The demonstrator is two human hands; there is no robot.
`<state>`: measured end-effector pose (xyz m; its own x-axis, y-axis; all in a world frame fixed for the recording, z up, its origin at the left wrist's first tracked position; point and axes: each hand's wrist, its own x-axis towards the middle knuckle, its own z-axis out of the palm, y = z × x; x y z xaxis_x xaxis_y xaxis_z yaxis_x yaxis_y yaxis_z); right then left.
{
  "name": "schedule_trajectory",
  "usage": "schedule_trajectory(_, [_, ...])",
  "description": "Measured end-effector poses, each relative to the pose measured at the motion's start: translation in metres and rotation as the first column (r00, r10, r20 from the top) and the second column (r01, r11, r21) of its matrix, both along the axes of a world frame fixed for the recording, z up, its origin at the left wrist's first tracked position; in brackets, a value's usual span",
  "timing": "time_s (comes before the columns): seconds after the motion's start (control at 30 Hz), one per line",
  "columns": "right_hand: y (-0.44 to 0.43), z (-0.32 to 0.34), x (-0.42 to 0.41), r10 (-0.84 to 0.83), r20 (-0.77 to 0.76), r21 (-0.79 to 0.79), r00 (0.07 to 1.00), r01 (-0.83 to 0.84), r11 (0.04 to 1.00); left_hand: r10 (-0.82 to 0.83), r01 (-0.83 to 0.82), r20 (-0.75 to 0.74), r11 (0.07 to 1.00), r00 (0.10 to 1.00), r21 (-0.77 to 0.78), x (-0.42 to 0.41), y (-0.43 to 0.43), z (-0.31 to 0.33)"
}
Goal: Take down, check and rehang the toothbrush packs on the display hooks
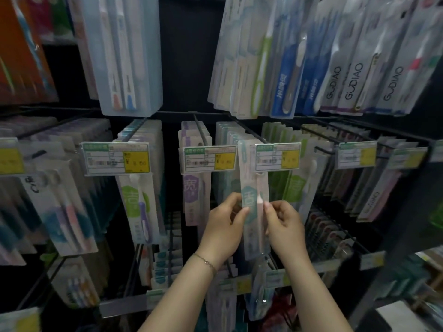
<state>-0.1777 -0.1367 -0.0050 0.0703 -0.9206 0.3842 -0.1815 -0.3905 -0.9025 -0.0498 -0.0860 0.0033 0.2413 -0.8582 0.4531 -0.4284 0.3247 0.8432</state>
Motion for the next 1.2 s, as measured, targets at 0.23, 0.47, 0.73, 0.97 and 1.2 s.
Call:
schedule_trajectory(0.23, [-0.002, -0.007, 0.000, -0.001, -0.003, 0.054, 1.000, 0.002, 0.999, 0.038, -0.039, 0.030, 0.999, 0.999, 0.022, 0.002, 0.005, -0.004])
schedule_trajectory(0.47, [0.006, -0.017, -0.008, -0.160, -0.156, -0.094, 0.975, 0.147, 0.985, 0.199, -0.218, 0.297, 0.976, 0.934, 0.031, 0.034, 0.029, -0.015])
schedule_trajectory(0.73, [0.027, -0.001, 0.021, -0.085, -0.527, -0.394, 0.846, -0.154, 0.906, 0.315, -0.388, 0.602, 0.922, 0.734, -0.010, 0.067, 0.063, -0.010])
schedule_trajectory(0.97, [0.048, 0.006, 0.068, 0.009, -0.629, -0.326, 0.778, -0.274, 0.905, 0.400, -0.489, 0.634, 0.871, 0.663, -0.037, 0.111, 0.093, -0.013])
schedule_trajectory(1.2, [0.061, -0.001, 0.120, 0.082, -0.579, -0.265, 0.811, -0.282, 0.922, 0.436, -0.579, 0.617, 0.815, 0.655, 0.038, 0.155, 0.109, -0.011])
